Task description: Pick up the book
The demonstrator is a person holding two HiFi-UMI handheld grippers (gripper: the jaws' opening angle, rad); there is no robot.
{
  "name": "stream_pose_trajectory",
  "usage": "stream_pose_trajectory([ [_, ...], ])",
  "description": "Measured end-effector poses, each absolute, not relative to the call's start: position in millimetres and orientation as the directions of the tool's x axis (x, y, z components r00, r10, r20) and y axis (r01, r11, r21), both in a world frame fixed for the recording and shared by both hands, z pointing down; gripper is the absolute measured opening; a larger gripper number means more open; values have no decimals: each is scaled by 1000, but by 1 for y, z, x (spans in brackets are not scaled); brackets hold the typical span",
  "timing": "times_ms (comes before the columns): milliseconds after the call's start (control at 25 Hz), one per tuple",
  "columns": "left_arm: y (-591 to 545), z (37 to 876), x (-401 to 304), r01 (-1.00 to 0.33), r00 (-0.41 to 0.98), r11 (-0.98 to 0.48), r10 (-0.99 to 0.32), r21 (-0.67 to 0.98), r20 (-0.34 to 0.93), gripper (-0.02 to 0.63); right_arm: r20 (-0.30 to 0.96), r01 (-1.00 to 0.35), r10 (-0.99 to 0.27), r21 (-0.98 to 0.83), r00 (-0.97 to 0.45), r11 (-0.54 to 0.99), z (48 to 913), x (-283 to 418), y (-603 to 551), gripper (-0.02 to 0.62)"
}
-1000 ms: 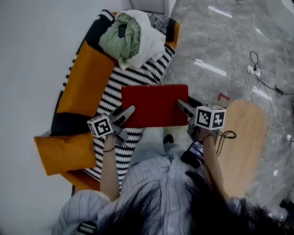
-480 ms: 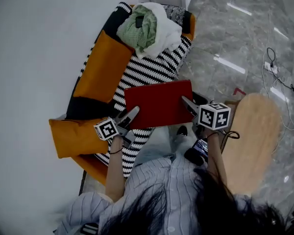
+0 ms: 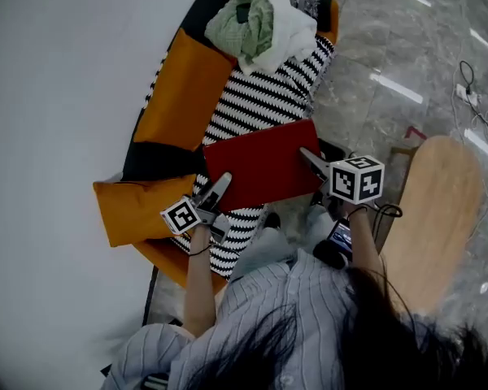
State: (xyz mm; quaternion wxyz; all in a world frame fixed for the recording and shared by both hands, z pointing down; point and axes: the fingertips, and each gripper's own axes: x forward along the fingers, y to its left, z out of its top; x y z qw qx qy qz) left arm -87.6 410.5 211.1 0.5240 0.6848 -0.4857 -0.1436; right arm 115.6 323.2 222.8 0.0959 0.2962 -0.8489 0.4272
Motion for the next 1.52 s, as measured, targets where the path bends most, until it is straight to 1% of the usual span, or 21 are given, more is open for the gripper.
stream_pose_trajectory([
  [320, 450, 215, -127, -490, 477, 21, -830, 871, 289, 324, 438, -598, -411, -643, -800, 478, 220, 76, 359, 229],
  [520, 477, 215, -166, -482, 493, 12, -823, 876, 283, 324, 452, -619, -426, -627, -784, 473, 214, 39, 390, 229],
  [760, 516, 212, -213, -448, 531, -4, -805, 894, 263, 324, 462, -653, -469, -614, -753, 443, 208, -6, 439, 229],
  [880, 535, 219, -240, -501, 552, -35, -782, 865, 288, 324, 471, -679, -500, -601, -727, 422, 207, -23, 464, 229],
  [960, 548, 224, -255, -503, 575, -64, -769, 862, 279, 324, 474, -697, -524, -590, -707, 407, 210, -35, 483, 229],
  [1080, 563, 226, -267, -482, 629, -157, -747, 862, 216, 324, 480, -722, -556, -574, -678, 386, 215, -49, 512, 229],
  [1120, 565, 226, -270, -481, 636, -163, -741, 862, 214, 324, 485, -730, -562, -570, -670, 378, 214, -50, 517, 229],
  [1240, 573, 228, -276, -489, 628, -113, -733, 865, 260, 324, 501, -744, -568, -564, -653, 358, 208, -52, 524, 229],
  [1360, 581, 223, -280, -469, 645, -149, -731, 871, 222, 324, 512, -754, -570, -552, -643, 356, 204, -58, 534, 229],
  [1440, 586, 220, -280, -428, 654, -170, -735, 888, 175, 324, 518, -760, -569, -539, -639, 364, 202, -64, 539, 229],
  [1520, 592, 219, -279, -369, 646, -132, -748, 920, 152, 324, 523, -764, -567, -527, -637, 372, 198, -68, 540, 229],
])
